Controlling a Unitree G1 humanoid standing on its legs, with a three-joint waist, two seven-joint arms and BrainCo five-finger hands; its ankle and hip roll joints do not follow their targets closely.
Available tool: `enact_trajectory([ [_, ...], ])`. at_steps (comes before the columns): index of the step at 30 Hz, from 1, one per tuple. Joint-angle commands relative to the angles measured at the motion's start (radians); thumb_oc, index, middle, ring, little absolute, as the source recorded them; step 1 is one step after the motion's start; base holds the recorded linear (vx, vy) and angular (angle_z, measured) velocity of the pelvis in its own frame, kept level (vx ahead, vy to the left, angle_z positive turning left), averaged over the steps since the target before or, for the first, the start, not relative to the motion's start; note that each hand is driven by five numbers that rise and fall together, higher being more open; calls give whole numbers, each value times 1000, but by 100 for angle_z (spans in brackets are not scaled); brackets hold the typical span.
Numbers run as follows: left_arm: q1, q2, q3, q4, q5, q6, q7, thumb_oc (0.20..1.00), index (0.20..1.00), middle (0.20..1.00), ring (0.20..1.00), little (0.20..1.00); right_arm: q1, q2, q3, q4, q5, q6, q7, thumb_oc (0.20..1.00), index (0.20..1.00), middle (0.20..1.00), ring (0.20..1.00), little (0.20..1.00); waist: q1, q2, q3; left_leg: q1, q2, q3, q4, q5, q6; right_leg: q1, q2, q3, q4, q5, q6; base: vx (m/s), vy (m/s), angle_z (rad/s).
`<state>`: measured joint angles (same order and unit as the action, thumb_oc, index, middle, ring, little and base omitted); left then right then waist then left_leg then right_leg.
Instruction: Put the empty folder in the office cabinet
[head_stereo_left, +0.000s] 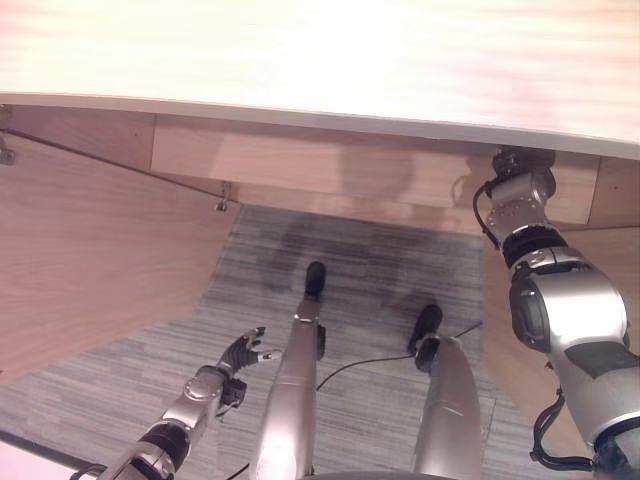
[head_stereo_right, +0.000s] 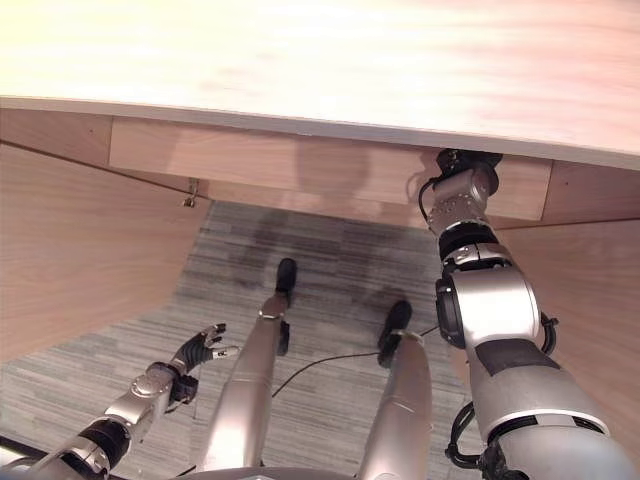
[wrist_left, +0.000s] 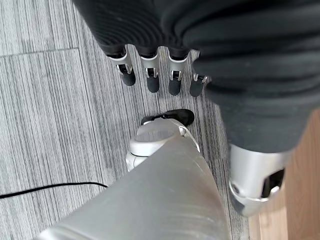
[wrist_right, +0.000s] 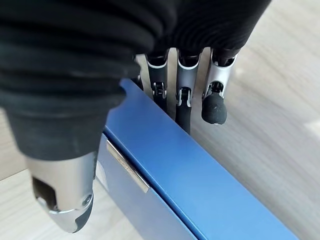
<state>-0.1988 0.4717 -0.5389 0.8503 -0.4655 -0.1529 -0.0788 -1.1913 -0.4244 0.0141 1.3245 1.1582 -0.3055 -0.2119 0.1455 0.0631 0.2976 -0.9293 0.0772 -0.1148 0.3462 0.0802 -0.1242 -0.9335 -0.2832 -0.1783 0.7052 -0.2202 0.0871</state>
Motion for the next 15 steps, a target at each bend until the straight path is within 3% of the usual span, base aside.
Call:
enact_trajectory([
  [1,-41,-36,40,39,-3,-5,2,1000,1000,1000,1000,1000,241,82,-66,129,73,92,-65,1000,1000,1000,1000,1000,39,82,128,48,-11,25,66,-200,45,79,46,18,-73,-24,45,0,0,0],
  [13,-9,-50,72,24,-8,-6,-26,1000,1000,1000,1000,1000,381,103,-92,70,31,86,-19,1000,1000,1000,1000,1000,30,81,118,113,-12,26,33,-191,39,142,41,15,-100,-11,52,-7,2,0],
  [14,-2,-48,81,14,-15,-9,-37,1000,1000,1000,1000,1000,424,119,-88,40,14,85,0,1000,1000,1000,1000,1000,32,80,118,131,-10,29,12,-154,41,158,40,2,-125,27,47,0,0,0],
  [15,-1,-48,81,14,-15,-8,-37,1000,1000,1000,1000,1000,426,120,-88,38,13,85,-1,1000,1000,1000,1000,1000,29,78,111,143,-11,22,12,-182,37,170,42,12,-121,0,54,-6,-5,6],
])
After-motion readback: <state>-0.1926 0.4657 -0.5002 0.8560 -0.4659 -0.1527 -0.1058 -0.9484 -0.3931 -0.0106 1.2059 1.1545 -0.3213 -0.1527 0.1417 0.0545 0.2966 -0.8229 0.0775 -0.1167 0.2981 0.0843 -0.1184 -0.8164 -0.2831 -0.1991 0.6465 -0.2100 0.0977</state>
